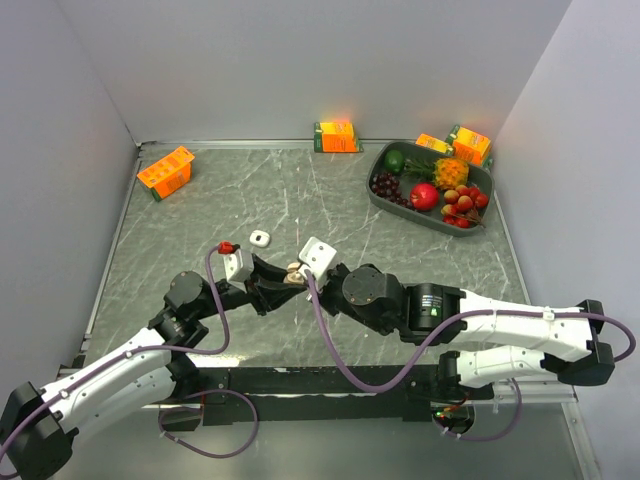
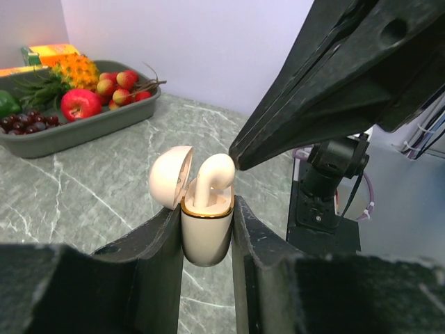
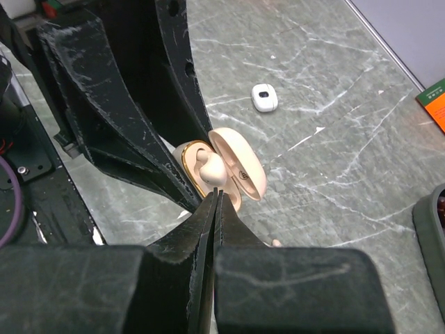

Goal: Insert the wireless bluetooth earbuds into the charging case
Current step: Place the earbud in the charging case, then pick up the earbud from the center of the board, then place the earbud in the charging case.

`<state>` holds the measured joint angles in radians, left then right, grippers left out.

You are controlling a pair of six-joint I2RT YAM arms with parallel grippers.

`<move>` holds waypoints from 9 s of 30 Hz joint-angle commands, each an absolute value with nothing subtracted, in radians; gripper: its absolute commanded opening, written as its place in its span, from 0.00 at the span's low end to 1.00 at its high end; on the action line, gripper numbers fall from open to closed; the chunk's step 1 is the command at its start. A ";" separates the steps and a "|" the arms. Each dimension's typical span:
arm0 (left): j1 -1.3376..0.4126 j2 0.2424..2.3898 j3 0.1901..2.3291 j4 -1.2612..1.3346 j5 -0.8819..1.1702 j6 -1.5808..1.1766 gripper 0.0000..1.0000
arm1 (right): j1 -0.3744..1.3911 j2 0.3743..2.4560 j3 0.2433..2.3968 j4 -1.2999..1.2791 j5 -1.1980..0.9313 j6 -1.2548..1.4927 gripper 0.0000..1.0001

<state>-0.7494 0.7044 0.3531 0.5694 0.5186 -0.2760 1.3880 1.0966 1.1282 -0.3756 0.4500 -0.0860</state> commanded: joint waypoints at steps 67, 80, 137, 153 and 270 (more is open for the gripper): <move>-0.747 0.405 0.356 0.333 0.334 -0.247 0.01 | 0.699 1.592 0.884 -0.285 0.097 0.681 0.54; -0.747 0.414 0.356 0.336 0.334 -0.245 0.01 | 0.703 1.649 0.953 -0.310 0.150 0.519 0.53; -0.747 0.433 0.359 0.356 0.348 -0.256 0.01 | 0.857 1.218 1.164 -0.607 0.414 0.208 0.00; -0.747 0.574 0.385 0.477 0.373 -0.290 0.01 | 1.290 1.151 1.312 -0.647 0.864 -0.135 0.00; -0.690 0.897 0.558 0.560 0.683 -0.624 0.01 | 1.572 1.055 0.926 -0.064 0.836 -0.624 0.00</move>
<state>-0.6952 0.9123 0.5205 0.5034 0.6914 -0.6144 1.5524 1.0573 0.8825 -0.0254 0.8764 -0.6769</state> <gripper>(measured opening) 0.318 0.247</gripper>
